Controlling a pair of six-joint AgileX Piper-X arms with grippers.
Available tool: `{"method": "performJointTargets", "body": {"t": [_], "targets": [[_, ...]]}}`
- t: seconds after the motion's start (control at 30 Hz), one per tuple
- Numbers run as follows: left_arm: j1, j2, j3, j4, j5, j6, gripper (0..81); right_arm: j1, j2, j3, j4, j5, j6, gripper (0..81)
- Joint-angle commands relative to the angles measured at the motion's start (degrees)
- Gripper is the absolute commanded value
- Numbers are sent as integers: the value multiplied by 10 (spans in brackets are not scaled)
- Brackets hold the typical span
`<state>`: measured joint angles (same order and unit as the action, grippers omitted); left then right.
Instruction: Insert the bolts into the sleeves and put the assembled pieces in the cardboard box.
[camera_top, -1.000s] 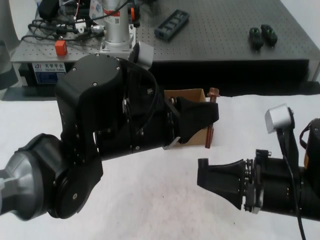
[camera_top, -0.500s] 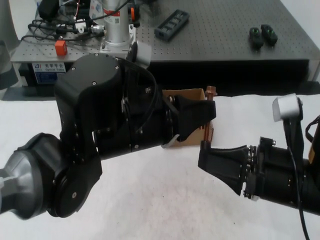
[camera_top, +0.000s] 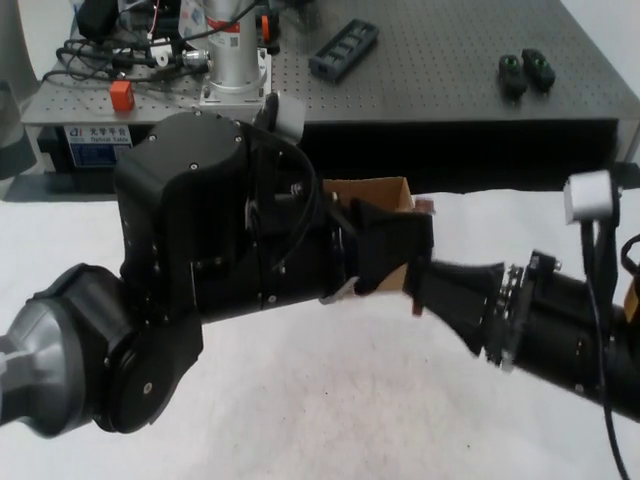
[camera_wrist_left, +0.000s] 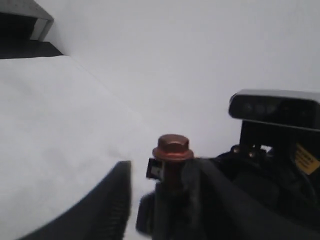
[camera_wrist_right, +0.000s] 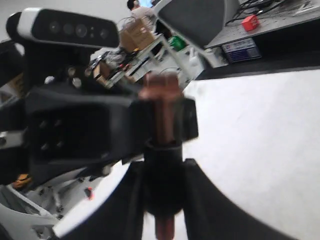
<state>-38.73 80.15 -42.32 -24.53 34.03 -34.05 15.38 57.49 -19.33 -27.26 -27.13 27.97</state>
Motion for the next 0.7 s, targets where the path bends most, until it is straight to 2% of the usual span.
{"method": "performJointTargets", "body": {"t": [0.0, 0.07, 0.13, 0.2, 0.3, 0.33, 0.4, 0.5, 0.67], "targets": [[3, -5, -3, 5, -14, 14, 498, -14, 2, -16, 14, 48, -13, 22], [15, -5, -3, 10, -23, 14, 475, -29, 16, -47, 67, 70, -60, 22], [35, -10, -3, 37, -29, 11, 390, -38, 44, -90, 122, 87, -110, 22], [55, -22, -3, 105, -54, 14, 258, -41, 95, -145, 171, 107, -152, 22], [78, -54, -3, 245, -155, 56, 38, -41, 188, -254, 245, 143, -199, 22], [82, -66, -3, 283, -194, 86, 3, -41, 224, -290, 259, 167, -208, 22], [83, -91, -2, 347, -255, 135, 9, -39, 291, -352, 279, 210, -216, 22], [83, -132, -2, 428, -317, 183, 9, -39, 397, -449, 316, 227, -216, 22], [83, -234, 64, 483, -370, 181, 8, -39, 542, -597, 415, 227, -216, 22]]}}
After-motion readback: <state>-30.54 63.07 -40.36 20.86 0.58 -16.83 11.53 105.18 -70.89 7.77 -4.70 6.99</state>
